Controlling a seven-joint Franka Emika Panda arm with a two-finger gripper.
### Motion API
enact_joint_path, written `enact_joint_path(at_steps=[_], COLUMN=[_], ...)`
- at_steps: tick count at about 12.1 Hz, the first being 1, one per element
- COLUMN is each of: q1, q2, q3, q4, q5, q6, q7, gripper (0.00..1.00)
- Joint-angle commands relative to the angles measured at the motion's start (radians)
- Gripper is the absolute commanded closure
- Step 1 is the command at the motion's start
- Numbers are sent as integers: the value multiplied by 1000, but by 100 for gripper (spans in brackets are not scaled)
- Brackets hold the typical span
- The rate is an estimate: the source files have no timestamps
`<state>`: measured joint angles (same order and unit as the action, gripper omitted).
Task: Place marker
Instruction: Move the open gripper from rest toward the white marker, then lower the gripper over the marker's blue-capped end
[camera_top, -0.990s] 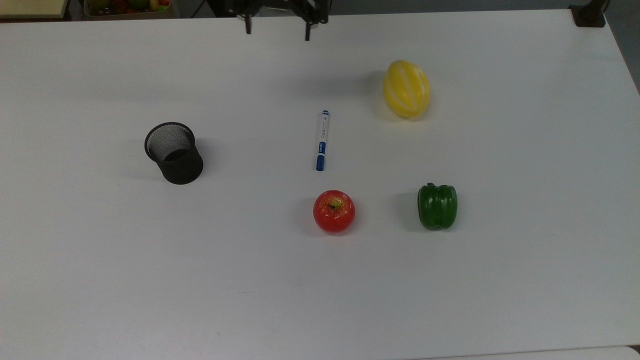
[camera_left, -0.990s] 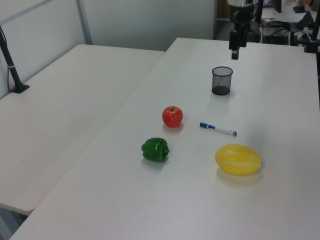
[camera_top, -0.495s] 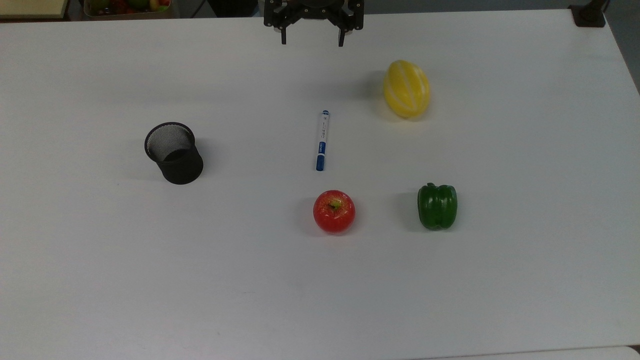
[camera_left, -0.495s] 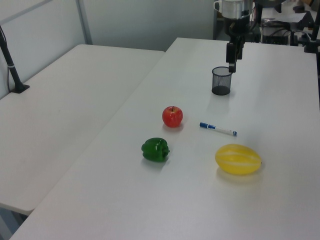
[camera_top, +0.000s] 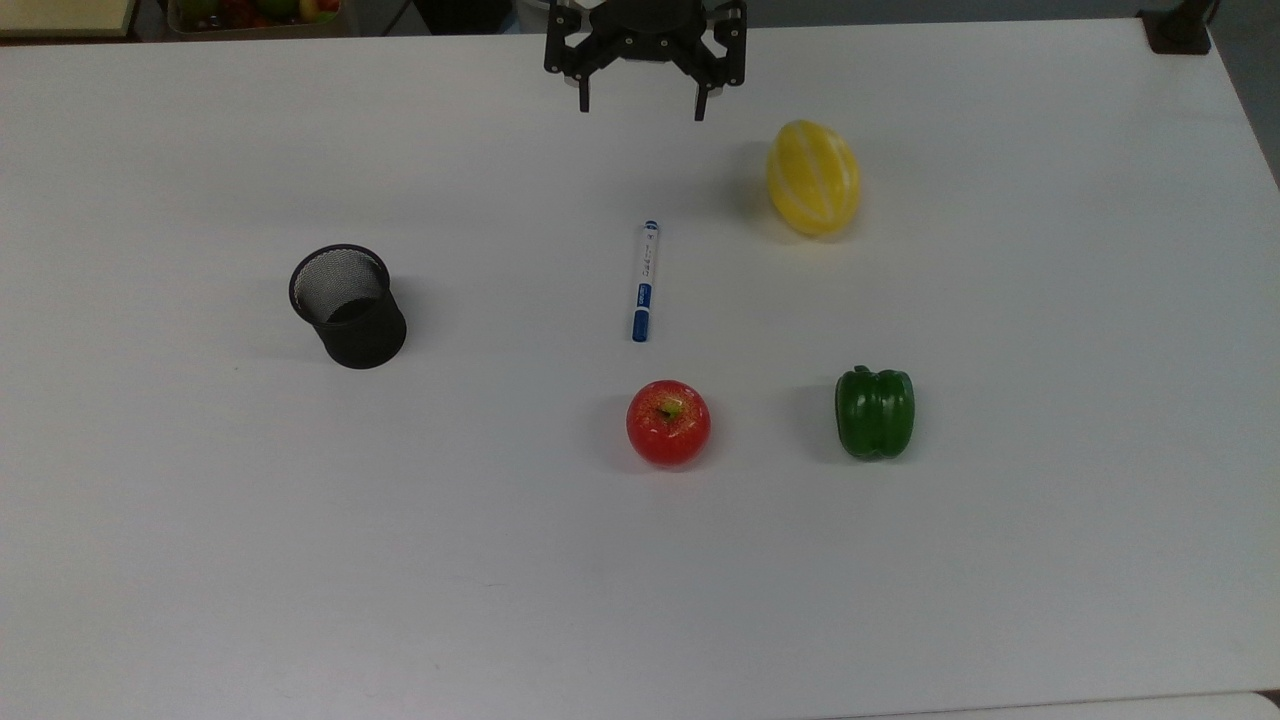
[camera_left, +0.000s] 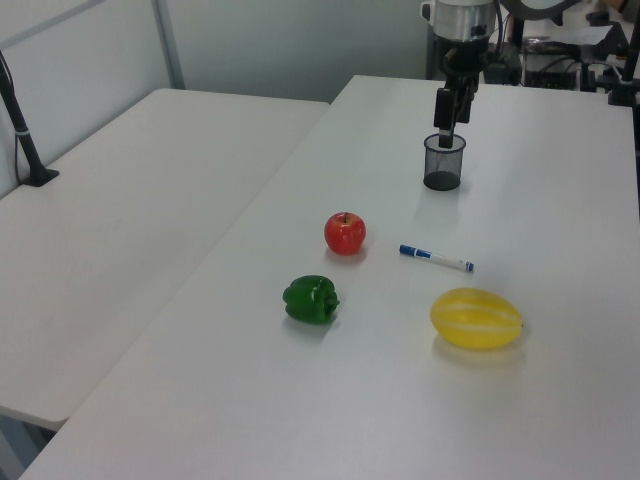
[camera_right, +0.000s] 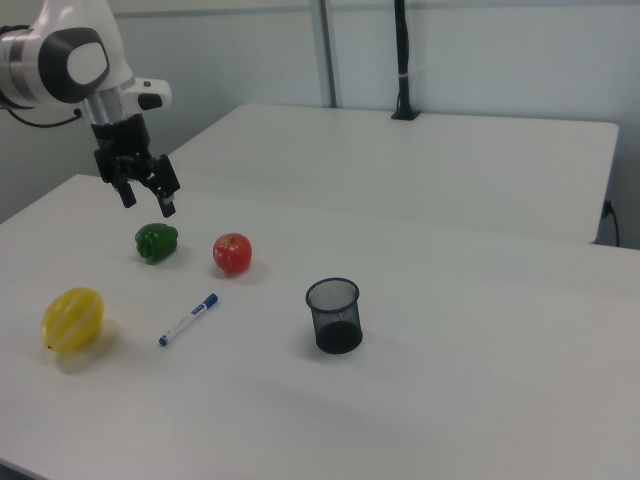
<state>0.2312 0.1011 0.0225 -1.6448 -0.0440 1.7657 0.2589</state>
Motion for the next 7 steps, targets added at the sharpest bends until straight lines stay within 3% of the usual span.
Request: enact_joint_path(at_steps=[1, 7], q1=[3, 5], q2=[41, 120], q3=[-9, -9], q4=[5, -70], q5=[12, 0], q6=[47, 175], q7=[39, 33], gripper=[0, 0])
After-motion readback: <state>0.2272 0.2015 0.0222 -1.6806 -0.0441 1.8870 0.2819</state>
